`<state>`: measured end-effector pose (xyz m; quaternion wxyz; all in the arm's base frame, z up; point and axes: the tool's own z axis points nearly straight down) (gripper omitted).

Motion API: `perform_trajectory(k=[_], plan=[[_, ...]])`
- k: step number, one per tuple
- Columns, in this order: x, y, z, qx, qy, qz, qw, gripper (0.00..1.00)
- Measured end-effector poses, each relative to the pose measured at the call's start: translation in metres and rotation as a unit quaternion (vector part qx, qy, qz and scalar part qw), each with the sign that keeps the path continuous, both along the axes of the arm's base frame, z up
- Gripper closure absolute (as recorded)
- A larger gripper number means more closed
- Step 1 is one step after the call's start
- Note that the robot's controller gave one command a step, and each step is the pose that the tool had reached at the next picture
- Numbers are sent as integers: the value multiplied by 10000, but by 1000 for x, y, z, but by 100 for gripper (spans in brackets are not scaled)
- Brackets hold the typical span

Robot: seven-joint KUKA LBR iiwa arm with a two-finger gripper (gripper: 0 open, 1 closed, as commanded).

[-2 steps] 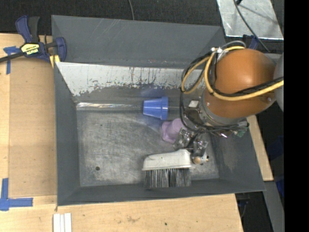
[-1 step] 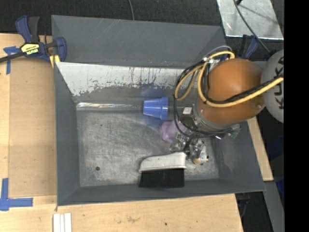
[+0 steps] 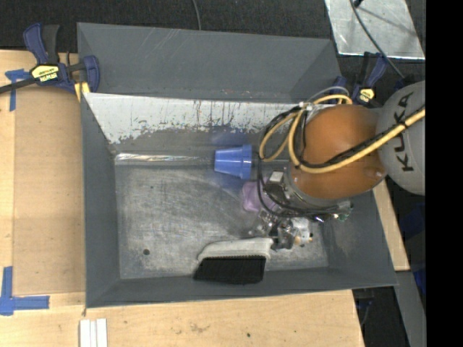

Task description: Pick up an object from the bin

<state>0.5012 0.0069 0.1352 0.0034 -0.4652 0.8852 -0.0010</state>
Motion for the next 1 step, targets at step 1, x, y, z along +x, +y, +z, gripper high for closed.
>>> perform_trajectory(k=[1], plan=[[5,-1,17,0,1,1114,9938,100]])
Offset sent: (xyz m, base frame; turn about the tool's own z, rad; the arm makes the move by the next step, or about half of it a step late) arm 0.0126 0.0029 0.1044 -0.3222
